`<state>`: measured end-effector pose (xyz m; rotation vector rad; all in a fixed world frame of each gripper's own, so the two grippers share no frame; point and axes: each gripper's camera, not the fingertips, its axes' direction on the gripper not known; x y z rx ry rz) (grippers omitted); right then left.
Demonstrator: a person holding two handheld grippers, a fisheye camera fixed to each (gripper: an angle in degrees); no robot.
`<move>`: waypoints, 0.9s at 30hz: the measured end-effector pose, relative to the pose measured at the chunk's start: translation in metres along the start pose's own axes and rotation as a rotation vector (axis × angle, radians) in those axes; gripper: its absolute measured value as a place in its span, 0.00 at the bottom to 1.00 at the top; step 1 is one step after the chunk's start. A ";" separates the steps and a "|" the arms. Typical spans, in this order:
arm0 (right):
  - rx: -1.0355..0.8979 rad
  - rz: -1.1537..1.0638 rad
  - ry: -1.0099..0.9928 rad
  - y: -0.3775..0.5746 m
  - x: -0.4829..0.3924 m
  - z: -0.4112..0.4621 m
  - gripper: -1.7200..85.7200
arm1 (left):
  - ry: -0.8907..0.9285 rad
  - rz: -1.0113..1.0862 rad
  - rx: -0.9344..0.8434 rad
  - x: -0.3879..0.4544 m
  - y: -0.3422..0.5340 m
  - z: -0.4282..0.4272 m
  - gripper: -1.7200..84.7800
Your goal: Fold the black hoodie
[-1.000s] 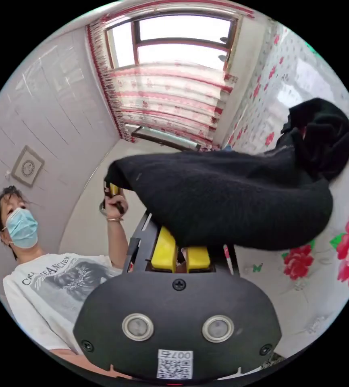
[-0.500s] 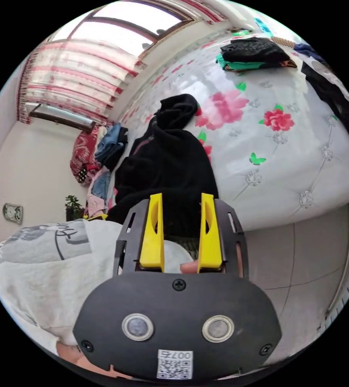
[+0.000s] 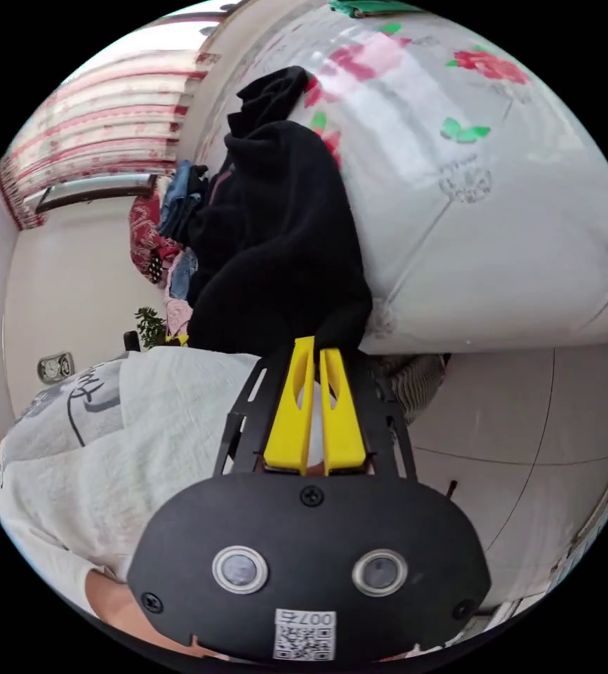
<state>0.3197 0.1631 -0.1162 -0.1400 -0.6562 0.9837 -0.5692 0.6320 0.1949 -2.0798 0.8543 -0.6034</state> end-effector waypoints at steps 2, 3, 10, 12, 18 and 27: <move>0.036 -0.072 -0.031 -0.003 -0.018 -0.017 0.02 | 0.012 0.008 0.027 -0.002 -0.004 -0.008 0.01; 0.051 -0.114 -0.052 -0.005 -0.029 -0.027 0.02 | 0.015 0.007 0.039 -0.003 -0.005 -0.010 0.01; -0.007 -0.109 -0.065 -0.063 -0.047 -0.043 0.01 | 0.185 -0.151 0.157 -0.065 -0.063 -0.008 0.01; 0.054 -0.143 -0.053 -0.115 -0.083 -0.059 0.01 | 0.298 -0.189 0.232 -0.081 -0.099 -0.025 0.01; 0.595 -0.561 -0.151 -0.194 -0.328 -0.203 0.01 | 0.312 0.131 0.669 -0.007 -0.224 -0.243 0.01; 0.858 -1.163 -0.080 -0.049 -0.475 -0.281 0.01 | -0.044 0.692 0.955 0.109 -0.116 -0.421 0.01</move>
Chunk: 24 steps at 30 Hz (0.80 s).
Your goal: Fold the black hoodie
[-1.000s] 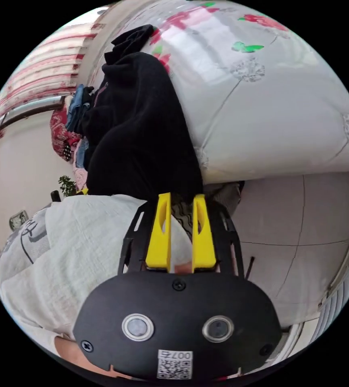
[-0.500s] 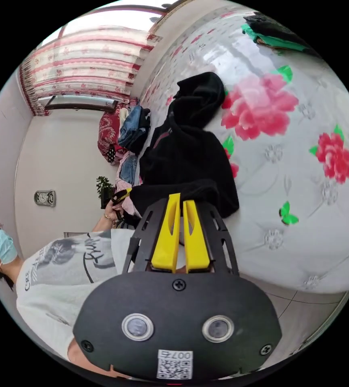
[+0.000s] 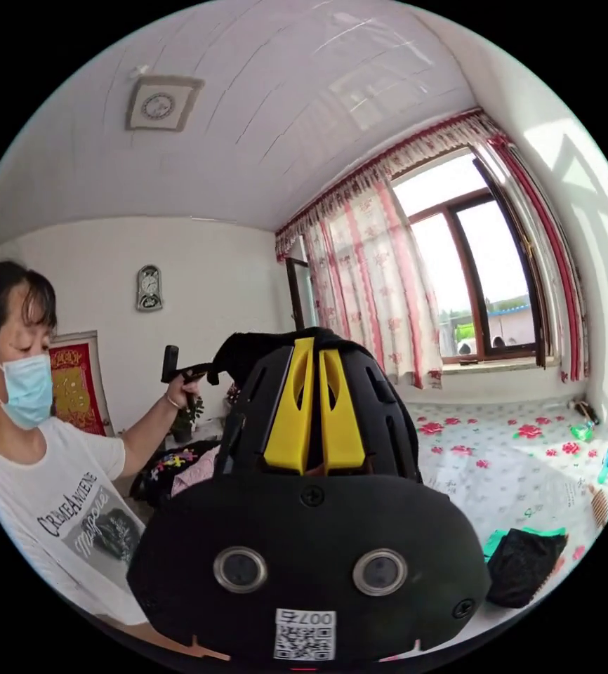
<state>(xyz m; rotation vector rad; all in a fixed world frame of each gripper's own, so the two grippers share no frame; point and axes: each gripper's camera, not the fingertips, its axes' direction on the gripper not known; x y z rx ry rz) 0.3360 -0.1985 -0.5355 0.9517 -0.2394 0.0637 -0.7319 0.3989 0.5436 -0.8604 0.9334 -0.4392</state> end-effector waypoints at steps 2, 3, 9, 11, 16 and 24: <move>-0.080 0.000 -0.015 0.031 -0.011 -0.007 0.01 | 0.050 0.009 -0.094 0.004 0.041 0.003 0.01; -0.129 0.018 -0.011 0.062 -0.015 -0.011 0.01 | 0.058 -0.004 -0.130 0.004 0.055 0.007 0.01; -0.608 0.424 0.133 0.304 -0.003 0.012 0.01 | 0.099 -0.312 -0.619 -0.007 0.281 0.099 0.01; -0.771 0.579 0.156 0.387 -0.002 0.024 0.01 | 0.121 -0.646 -0.735 -0.018 0.395 0.126 0.01; -0.994 0.772 0.105 0.499 -0.022 0.036 0.02 | 0.081 -1.007 -0.732 -0.006 0.507 0.112 0.01; -1.128 0.592 0.084 0.490 -0.058 0.017 0.02 | 0.059 -0.824 -0.796 0.011 0.495 0.089 0.01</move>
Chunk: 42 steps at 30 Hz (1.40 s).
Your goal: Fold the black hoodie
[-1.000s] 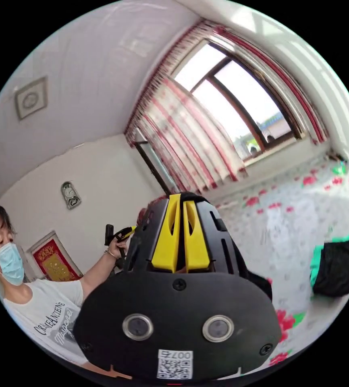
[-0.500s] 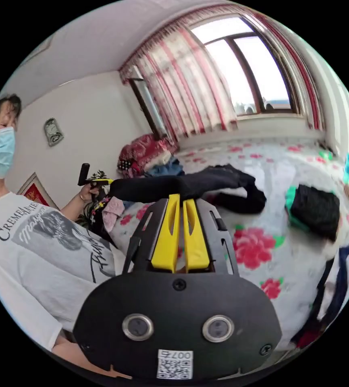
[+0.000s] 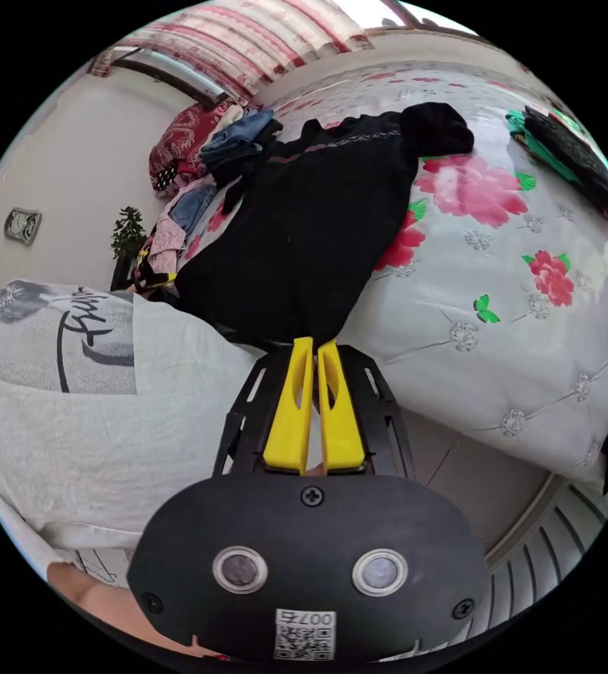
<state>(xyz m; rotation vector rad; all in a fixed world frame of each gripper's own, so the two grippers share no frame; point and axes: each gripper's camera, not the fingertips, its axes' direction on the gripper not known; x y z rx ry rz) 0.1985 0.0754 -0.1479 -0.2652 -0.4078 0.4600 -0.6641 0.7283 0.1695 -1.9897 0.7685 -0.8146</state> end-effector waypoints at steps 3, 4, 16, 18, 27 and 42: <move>-0.055 0.037 0.039 0.018 0.000 0.028 0.02 | -0.044 -0.004 -0.051 -0.007 0.017 0.025 0.01; -0.066 0.056 0.041 0.022 0.002 0.035 0.02 | -0.035 -0.038 -0.062 -0.016 0.025 0.037 0.01; -0.117 0.236 0.010 0.054 0.037 0.066 0.02 | -0.189 -0.123 -0.070 -0.033 0.022 0.050 0.01; -0.080 0.173 0.090 0.040 0.032 0.041 0.03 | -0.211 -0.101 -0.044 -0.025 0.017 0.039 0.01; -0.232 -0.229 0.267 -0.070 -0.011 0.088 0.02 | -0.486 0.206 -0.242 0.061 -0.097 0.115 0.01; 0.215 0.151 0.229 -0.139 0.093 -0.011 0.07 | -0.762 0.459 -0.464 0.117 -0.174 0.218 0.01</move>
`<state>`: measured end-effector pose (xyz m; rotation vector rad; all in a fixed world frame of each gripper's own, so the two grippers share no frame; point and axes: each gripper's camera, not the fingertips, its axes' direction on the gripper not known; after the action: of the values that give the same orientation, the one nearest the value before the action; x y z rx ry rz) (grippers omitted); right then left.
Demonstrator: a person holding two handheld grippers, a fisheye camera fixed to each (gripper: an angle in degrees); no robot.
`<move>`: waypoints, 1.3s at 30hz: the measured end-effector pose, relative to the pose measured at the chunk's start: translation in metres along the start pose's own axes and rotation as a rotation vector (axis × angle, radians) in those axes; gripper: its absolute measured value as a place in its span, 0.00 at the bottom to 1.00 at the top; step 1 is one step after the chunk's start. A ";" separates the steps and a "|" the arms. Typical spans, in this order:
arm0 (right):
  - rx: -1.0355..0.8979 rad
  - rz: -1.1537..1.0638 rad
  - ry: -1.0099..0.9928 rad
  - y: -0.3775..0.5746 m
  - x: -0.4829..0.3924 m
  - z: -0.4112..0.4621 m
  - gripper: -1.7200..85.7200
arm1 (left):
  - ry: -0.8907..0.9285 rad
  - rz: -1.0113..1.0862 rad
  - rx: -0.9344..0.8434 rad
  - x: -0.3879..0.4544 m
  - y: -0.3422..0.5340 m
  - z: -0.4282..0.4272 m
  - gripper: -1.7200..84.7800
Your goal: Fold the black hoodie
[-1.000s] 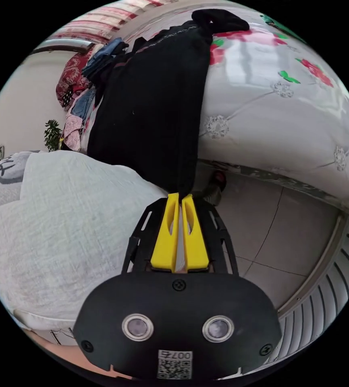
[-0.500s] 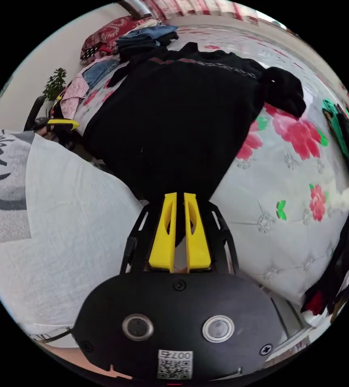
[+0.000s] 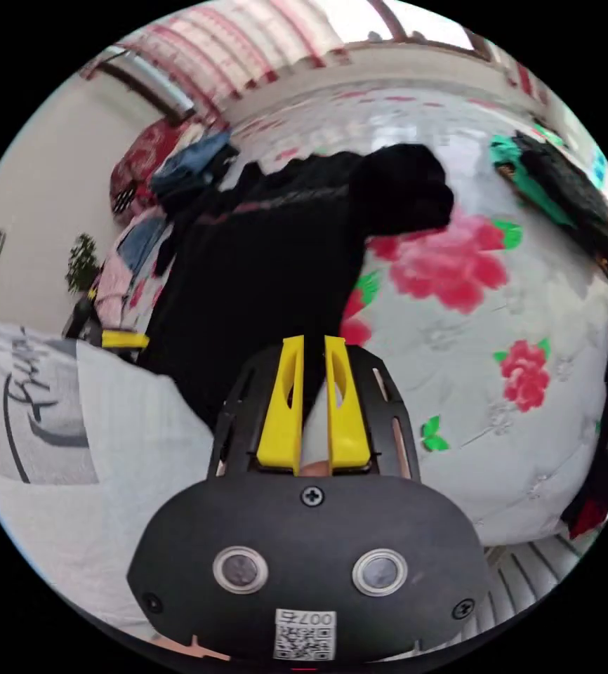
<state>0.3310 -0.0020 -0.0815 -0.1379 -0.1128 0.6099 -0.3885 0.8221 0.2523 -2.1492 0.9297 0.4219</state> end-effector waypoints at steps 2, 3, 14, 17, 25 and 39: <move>0.124 0.085 0.081 -0.027 0.032 -0.014 0.09 | -0.065 0.071 -0.057 0.011 -0.016 -0.001 0.01; 0.152 0.124 0.129 -0.046 0.050 -0.015 0.09 | -0.077 0.089 -0.075 0.013 -0.021 -0.001 0.01; 0.026 0.100 0.165 -0.148 0.071 0.062 0.09 | 0.004 0.031 -0.247 -0.005 -0.077 -0.008 0.01; -0.019 0.083 0.121 -0.156 0.065 0.056 0.05 | 0.043 0.003 -0.257 -0.014 -0.084 -0.011 0.01; 0.517 -0.180 0.480 -0.108 -0.013 -0.143 0.03 | 0.033 -0.022 -0.278 -0.018 -0.097 -0.022 0.01; 0.164 -0.028 0.166 -0.018 -0.033 -0.058 0.09 | 0.004 0.009 -0.280 -0.024 -0.098 -0.044 0.01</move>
<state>0.3227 -0.0414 -0.1374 -0.0279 0.0955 0.5749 -0.3333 0.8462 0.3445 -2.3980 0.9277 0.5822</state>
